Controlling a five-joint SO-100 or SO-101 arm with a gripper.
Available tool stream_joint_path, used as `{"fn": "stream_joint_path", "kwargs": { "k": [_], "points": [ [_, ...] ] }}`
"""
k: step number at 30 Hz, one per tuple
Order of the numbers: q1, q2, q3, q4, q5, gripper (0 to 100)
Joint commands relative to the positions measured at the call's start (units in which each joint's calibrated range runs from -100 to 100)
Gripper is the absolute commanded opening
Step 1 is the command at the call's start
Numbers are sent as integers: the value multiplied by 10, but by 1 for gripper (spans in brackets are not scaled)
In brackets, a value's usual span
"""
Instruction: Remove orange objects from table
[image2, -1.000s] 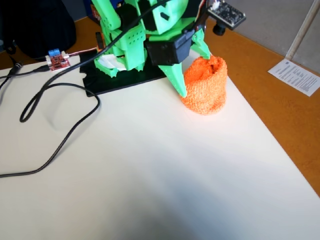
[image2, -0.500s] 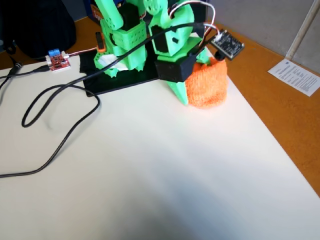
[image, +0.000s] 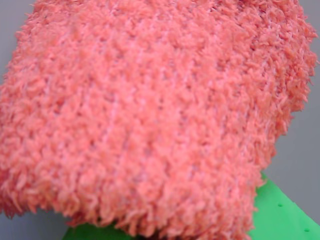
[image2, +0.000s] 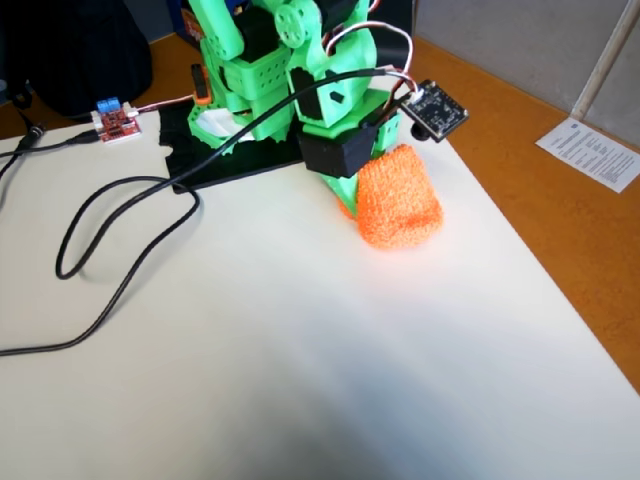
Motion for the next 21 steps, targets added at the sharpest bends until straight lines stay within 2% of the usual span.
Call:
{"fn": "stream_joint_path", "kwargs": {
  "k": [1, 4, 7, 12, 14, 17, 18, 21],
  "points": [
    [-18, -49, -50, -89, -1, 0],
    [-74, -56, -125, -211, 0, 0],
    [-154, 5, -285, -338, 13, 0],
    [-298, 141, -661, -393, 45, 0],
    [-332, 232, -876, -369, 47, 0],
    [-364, 371, -1254, -248, 27, 0],
    [-369, 397, -1329, -218, 21, 0],
    [-374, 389, -1317, -103, 33, 0]
  ]
}}
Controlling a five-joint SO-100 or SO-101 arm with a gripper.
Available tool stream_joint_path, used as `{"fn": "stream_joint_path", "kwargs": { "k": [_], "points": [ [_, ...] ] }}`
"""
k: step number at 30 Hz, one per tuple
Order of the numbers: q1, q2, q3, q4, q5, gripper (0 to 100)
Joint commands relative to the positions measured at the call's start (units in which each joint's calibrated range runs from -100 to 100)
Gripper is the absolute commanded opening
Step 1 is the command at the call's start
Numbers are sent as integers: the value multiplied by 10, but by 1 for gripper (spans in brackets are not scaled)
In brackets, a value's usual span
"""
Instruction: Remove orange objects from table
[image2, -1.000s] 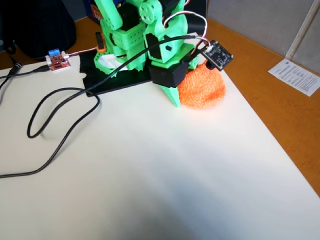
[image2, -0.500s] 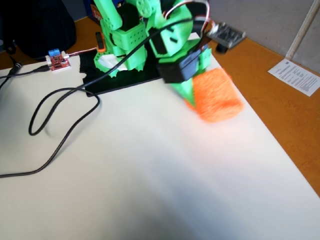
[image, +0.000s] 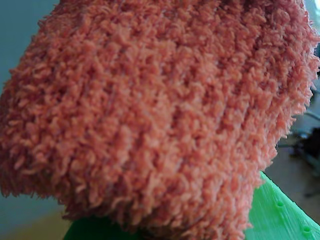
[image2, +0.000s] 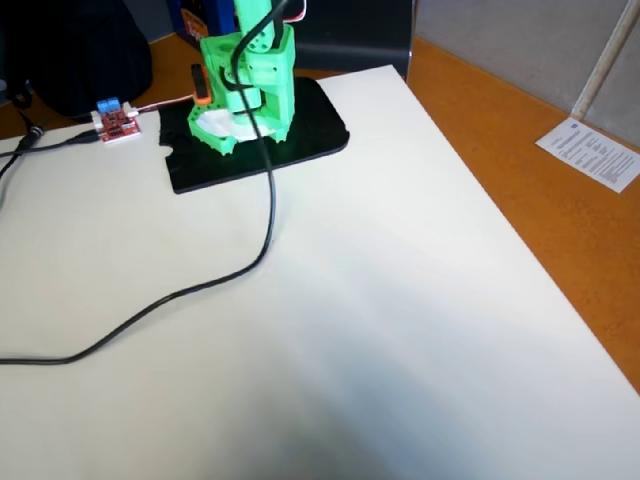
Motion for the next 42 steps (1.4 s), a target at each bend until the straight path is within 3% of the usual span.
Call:
{"fn": "stream_joint_path", "kwargs": {
  "k": [1, 4, 6, 8, 12, 22, 29, 33, 37, 42],
  "points": [
    [-11, -10, -180, 160, 18, 0],
    [-4, -12, -109, 307, 54, 2],
    [-6, -9, -52, 344, 42, 11],
    [-8, -21, 21, 335, 38, 29],
    [-13, -50, 110, 237, 38, 52],
    [9, -74, 144, 216, 40, 52],
    [88, -199, 414, 191, 6, 52],
    [206, -346, 694, 193, -12, 52],
    [406, -531, 952, 226, -6, 52],
    [628, -722, 1164, 271, -32, 52]
  ]
}}
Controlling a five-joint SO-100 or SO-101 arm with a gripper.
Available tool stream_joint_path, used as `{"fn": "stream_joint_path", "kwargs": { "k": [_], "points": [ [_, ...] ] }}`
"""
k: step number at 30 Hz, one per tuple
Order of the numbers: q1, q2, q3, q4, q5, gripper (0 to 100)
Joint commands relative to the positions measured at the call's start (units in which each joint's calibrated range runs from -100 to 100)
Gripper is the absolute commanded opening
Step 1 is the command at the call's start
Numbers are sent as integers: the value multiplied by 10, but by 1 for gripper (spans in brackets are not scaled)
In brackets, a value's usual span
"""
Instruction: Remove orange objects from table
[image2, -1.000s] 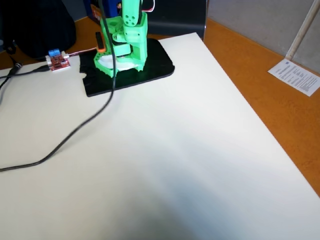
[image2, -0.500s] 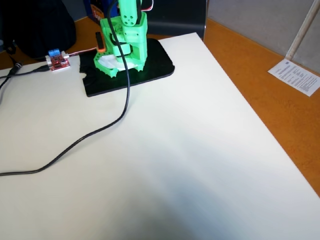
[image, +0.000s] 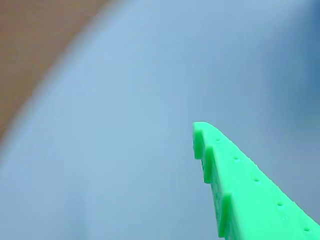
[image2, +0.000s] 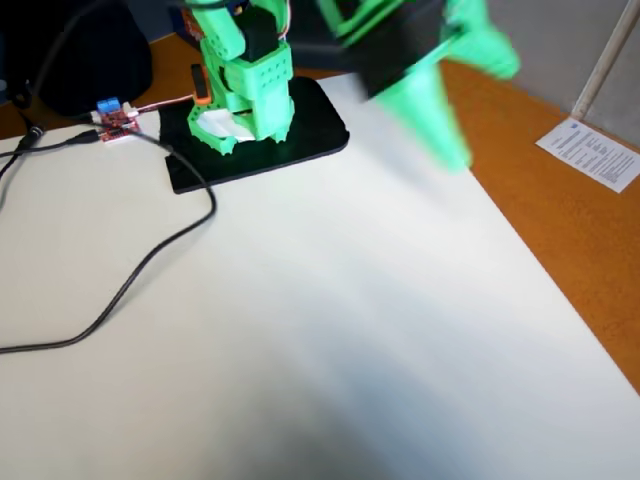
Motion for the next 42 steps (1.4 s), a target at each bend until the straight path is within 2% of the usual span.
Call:
{"fn": "stream_joint_path", "kwargs": {
  "k": [1, 5, 7, 9, 12, 14, 17, 27, 42],
  "points": [
    [175, -187, 206, 14, 1, 52],
    [259, -360, 346, 104, 40, 52],
    [271, -407, 345, 197, 28, 52],
    [268, -439, 345, 258, 18, 52],
    [213, -455, 346, 326, 8, 52],
    [202, -455, 346, 330, -72, 52],
    [213, -455, 346, 330, -120, 52],
    [233, -455, 346, 330, -119, 52],
    [193, -455, 346, 330, -119, 52]
  ]
}}
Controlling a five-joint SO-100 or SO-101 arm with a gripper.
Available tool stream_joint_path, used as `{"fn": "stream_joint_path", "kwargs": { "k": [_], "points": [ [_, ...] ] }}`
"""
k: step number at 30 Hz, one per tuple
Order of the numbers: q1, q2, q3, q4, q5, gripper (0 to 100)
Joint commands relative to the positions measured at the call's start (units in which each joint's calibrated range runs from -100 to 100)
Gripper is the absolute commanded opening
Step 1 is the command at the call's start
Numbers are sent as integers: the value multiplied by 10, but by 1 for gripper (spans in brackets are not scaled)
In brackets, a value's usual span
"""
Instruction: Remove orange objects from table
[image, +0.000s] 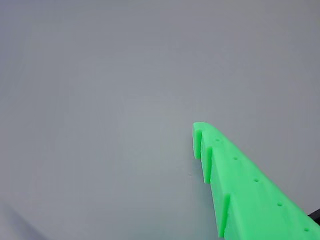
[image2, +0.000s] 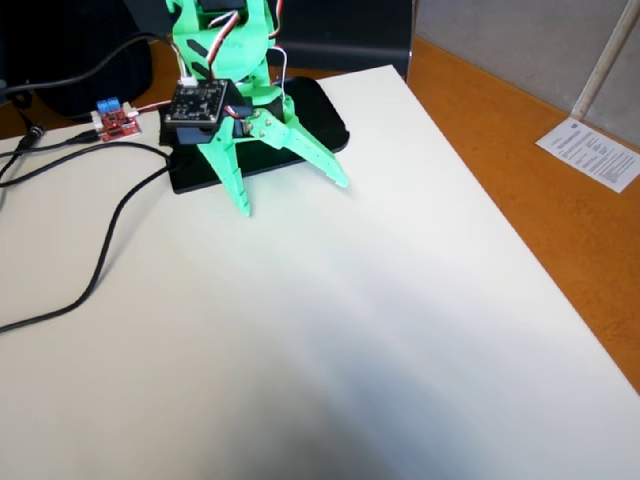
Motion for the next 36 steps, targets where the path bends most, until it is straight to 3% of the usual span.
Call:
{"fn": "stream_joint_path", "kwargs": {
  "k": [1, 36],
  "points": [
    [-15, -4, -1, 3, -2, 52],
    [-37, -4, -1, 3, -2, 52]
  ]
}}
